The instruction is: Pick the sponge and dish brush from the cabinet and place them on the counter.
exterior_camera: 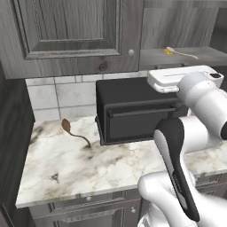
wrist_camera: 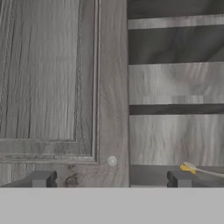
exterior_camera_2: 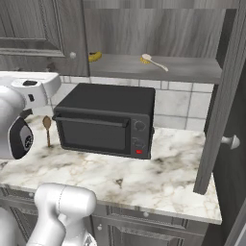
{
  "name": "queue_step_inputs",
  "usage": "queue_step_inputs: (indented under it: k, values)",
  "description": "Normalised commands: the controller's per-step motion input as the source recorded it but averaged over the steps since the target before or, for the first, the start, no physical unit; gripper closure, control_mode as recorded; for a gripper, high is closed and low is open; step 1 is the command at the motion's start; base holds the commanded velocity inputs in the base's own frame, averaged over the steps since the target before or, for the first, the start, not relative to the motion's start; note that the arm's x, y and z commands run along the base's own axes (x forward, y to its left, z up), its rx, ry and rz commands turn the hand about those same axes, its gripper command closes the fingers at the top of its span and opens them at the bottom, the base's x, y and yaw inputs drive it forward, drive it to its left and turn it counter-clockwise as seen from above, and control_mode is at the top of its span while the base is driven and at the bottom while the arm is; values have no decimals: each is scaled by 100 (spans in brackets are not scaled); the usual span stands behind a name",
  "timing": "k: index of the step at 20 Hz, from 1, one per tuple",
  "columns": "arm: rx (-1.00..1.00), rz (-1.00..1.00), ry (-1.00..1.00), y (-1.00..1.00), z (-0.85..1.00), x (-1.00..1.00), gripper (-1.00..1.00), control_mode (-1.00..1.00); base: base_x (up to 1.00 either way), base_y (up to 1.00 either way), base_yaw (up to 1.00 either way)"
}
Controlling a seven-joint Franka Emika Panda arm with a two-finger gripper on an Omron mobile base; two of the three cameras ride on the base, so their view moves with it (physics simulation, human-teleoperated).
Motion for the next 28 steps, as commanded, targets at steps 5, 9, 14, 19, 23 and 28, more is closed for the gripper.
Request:
queue_step_inputs:
  k: [5, 9, 14, 19, 23, 28]
  values:
    - [0, 0, 0, 1, -3, 30, -100, -100, 0, 0, 0]
    - [0, 0, 0, 0, 0, 34, -100, -100, 0, 0, 0]
    - [0, 0, 0, 0, -1, 34, -100, -100, 0, 0, 0]
    - [0, 0, 0, 3, -6, 31, -100, -100, 0, 0, 0]
    - [0, 0, 0, 12, -10, 25, -100, -100, 0, 0, 0]
    - [0, 0, 0, 2, -1, 20, -100, -100, 0, 0, 0]
